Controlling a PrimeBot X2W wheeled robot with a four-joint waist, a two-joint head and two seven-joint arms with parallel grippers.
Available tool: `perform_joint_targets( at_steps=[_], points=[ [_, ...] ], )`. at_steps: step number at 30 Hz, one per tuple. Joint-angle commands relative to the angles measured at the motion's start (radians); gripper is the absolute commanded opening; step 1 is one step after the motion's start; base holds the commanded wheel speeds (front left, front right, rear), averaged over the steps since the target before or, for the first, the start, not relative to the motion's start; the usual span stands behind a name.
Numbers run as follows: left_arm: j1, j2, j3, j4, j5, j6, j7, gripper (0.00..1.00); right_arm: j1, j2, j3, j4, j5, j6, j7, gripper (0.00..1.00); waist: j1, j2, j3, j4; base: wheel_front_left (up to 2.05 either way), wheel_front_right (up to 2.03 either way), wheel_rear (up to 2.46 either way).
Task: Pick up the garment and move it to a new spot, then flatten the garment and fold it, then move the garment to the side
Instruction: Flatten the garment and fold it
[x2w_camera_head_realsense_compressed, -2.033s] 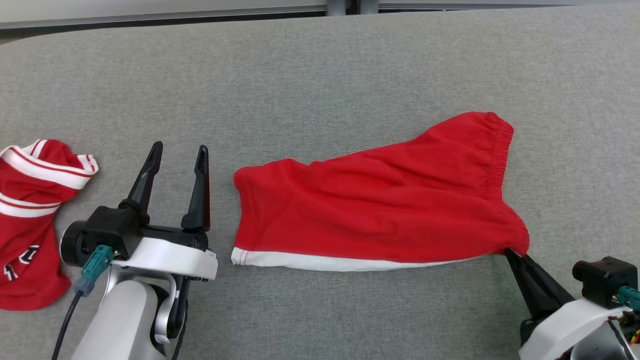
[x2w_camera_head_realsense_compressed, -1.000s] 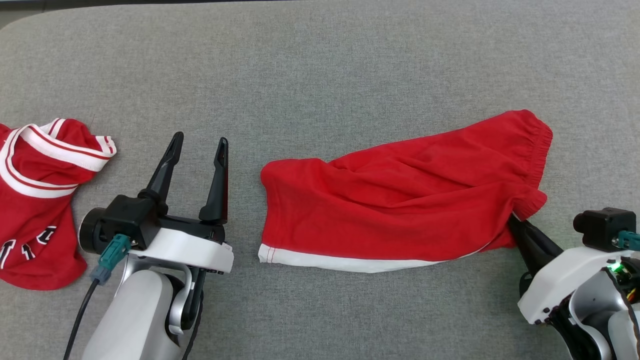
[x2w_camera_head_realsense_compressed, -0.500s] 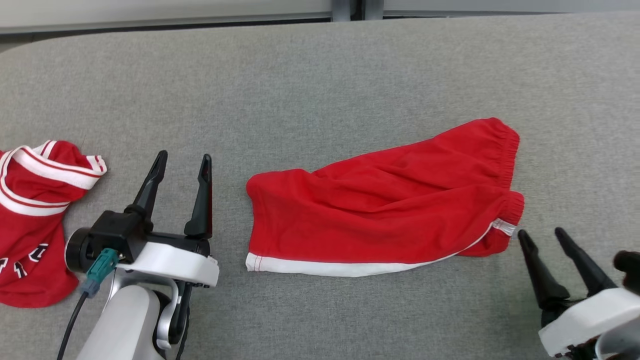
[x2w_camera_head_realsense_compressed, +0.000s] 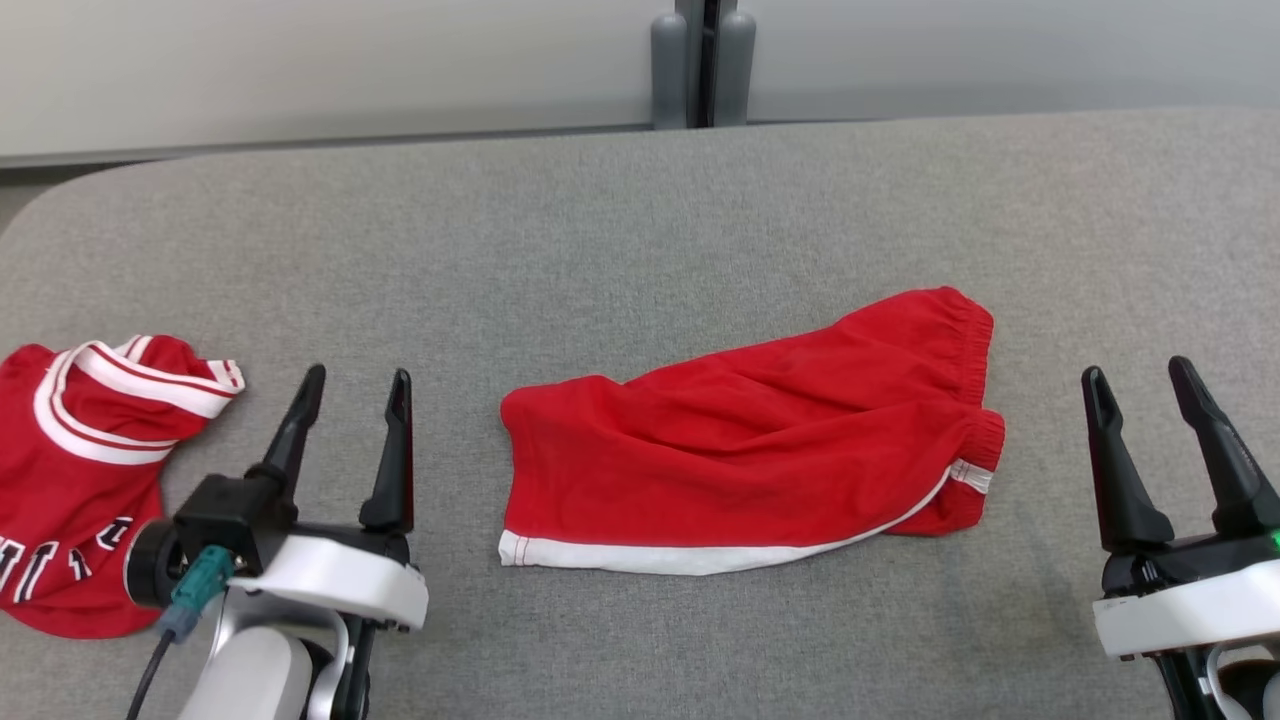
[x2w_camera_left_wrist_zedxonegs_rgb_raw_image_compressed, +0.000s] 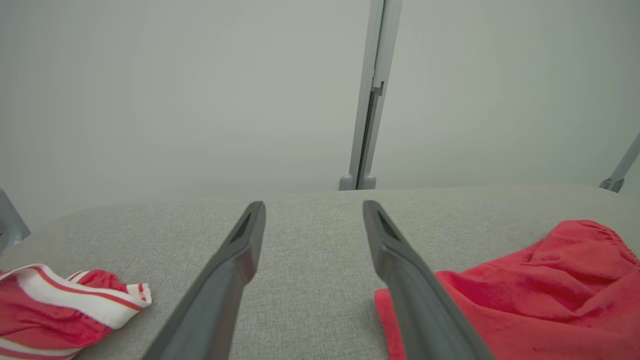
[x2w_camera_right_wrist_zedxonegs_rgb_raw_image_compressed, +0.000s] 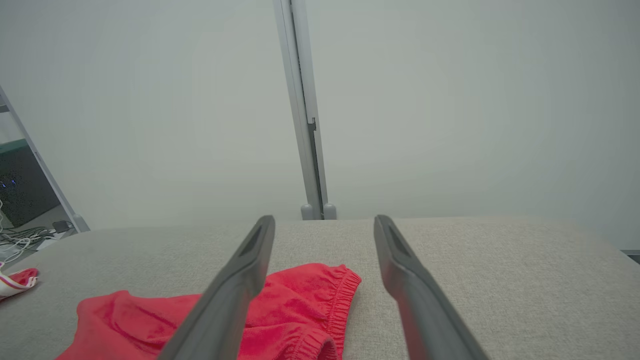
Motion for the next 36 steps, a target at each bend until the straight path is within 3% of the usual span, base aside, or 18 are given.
perform_joint_targets(
  at_steps=[1, 23, 36],
  points=[
    [0.023, 0.008, -0.003, -0.002, -0.004, 0.002, 0.004, 1.00, 0.003, -0.001, 0.001, 0.018, -0.004, 0.000, -0.007, 1.00, 0.0000, 0.0000, -0.030, 0.010, 0.00, 0.00, 0.00],
    [0.114, 0.020, -0.047, -0.027, -0.017, 0.013, 0.050, 1.00, 0.073, 0.034, 0.004, 0.051, -0.018, 0.000, 0.003, 1.00, 0.0000, 0.0000, -0.096, 0.019, 0.00, 0.00, 0.00],
    [0.092, -0.044, -0.163, 0.135, -0.074, -0.070, 0.208, 1.00, 0.067, 0.052, 0.023, 0.078, -0.009, 0.000, -0.001, 1.00, 0.0000, 0.0000, -0.051, -0.008, 0.00, 0.00, 0.00]
  ],
)
